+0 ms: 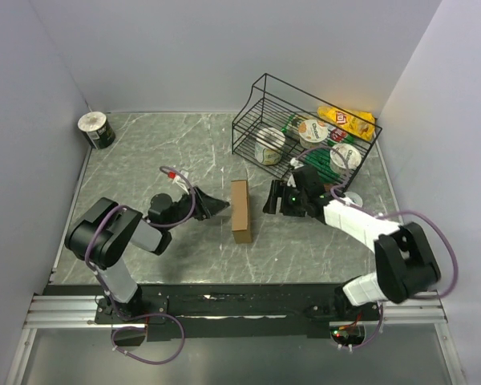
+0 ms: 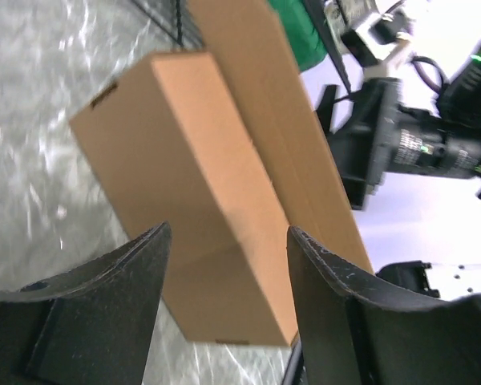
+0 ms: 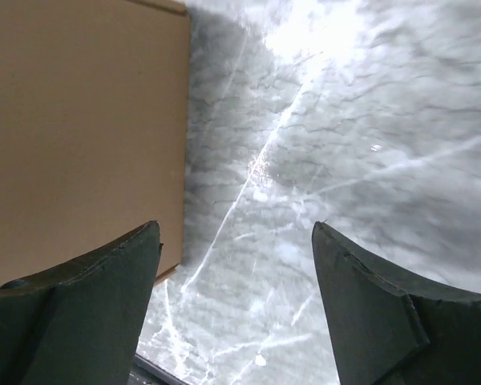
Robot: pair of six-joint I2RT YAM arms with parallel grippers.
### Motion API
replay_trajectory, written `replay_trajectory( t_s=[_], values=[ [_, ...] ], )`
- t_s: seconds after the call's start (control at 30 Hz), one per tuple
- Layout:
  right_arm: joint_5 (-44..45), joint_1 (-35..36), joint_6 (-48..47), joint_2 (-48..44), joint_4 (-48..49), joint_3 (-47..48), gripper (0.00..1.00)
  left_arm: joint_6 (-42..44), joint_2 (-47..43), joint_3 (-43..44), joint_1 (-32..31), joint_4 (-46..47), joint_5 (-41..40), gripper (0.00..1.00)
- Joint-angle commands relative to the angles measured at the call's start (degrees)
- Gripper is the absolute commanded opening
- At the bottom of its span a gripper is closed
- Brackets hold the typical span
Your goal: Fold the paper box
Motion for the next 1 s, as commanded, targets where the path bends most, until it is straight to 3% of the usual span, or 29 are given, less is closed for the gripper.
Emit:
replay_trajectory(
  t_s=[0.0, 0.17, 0.4, 0.67, 0.83, 0.97],
  values=[
    [4.7, -0.3, 0.1, -7.0, -2.3, -0.7, 0.84, 2.6, 0.8, 4.0, -0.2, 2.2, 2.1, 0.64],
    [2.9, -0.2, -0.3, -13.8, -2.9, 0.6, 0.90, 0.5, 3.9, 4.9, -1.1, 5.9, 3.6, 0.58],
    [-0.2, 1.7, 0.0, -12.0, -5.6, 5.7, 0.93, 0.0, 0.0, -1.1, -4.3, 5.4, 1.1, 0.56],
    [6.1, 1.6, -1.3, -2.0, -3.0, 9.2, 0.91, 1.5, -5.7, -7.8, -11.9, -0.2, -10.0, 0.56],
    [3.7, 1.6, -3.0, 5.5, 1.2, 11.5, 0.89, 2.9, -4.6, -8.2, -13.2, 2.3, -9.6, 0.56],
    [-0.9, 1.9, -5.0, 11.1, 4.3, 14.3, 0.89, 7.2, -2.8, -3.3, -16.5, 1.8, -6.3, 0.54]
  ],
)
